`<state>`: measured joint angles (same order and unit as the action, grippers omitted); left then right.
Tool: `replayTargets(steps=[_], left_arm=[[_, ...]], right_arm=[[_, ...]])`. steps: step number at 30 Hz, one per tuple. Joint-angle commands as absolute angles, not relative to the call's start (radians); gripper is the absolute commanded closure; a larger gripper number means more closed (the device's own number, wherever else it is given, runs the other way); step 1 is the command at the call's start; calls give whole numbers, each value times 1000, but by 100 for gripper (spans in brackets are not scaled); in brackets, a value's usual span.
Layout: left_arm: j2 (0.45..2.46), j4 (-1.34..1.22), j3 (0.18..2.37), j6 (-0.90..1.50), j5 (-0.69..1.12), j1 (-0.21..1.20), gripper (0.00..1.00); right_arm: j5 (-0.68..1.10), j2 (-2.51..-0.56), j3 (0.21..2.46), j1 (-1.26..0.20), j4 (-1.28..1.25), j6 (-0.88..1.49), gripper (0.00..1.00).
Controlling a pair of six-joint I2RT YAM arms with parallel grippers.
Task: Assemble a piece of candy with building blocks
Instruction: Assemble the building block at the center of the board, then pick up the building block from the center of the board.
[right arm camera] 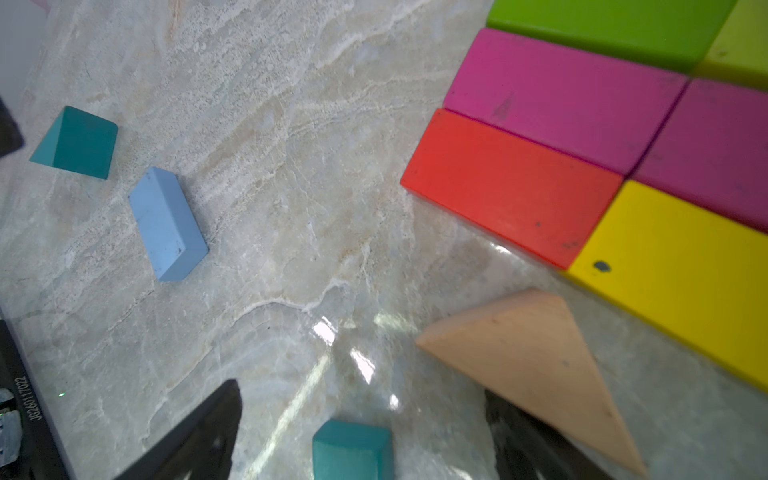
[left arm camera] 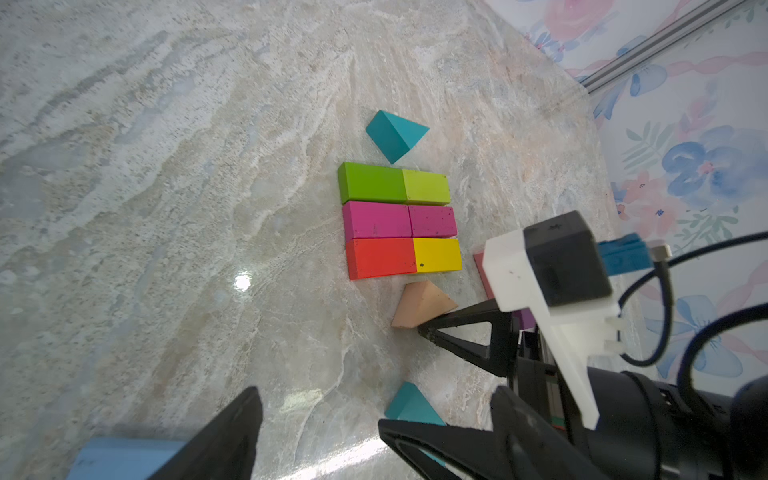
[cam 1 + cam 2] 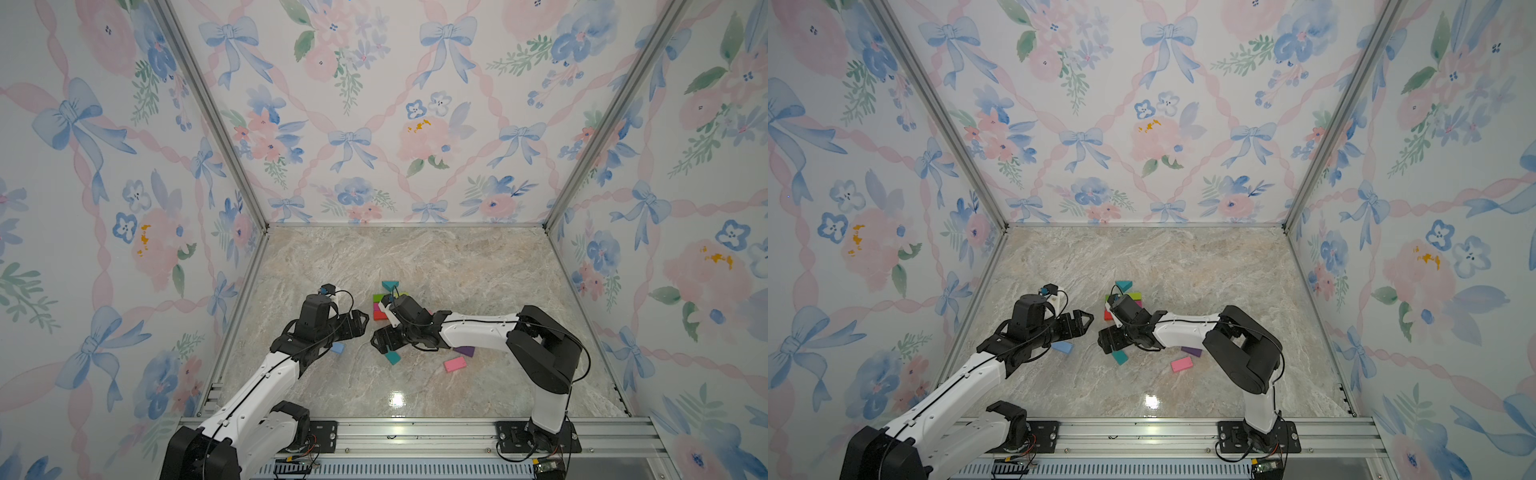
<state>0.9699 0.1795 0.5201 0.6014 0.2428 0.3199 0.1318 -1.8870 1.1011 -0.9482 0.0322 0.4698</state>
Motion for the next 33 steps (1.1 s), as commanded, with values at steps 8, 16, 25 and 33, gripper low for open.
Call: replayTargets(steps=[8,16,25,33], left_arm=[[987,166,574,552,276,347,2],[1069,166,650,523,242,553,2],[1117,165,676,525,190,612,2],[1139,165,676,524,189,612,2]], right_arm=[[32,-1549,1022,-884,360,392,6],[18,-1603,1085,-646,594,176,5],[48,-1819,1230,-633,624,86,8],[15,-1962,1356,-635,698,10,24]])
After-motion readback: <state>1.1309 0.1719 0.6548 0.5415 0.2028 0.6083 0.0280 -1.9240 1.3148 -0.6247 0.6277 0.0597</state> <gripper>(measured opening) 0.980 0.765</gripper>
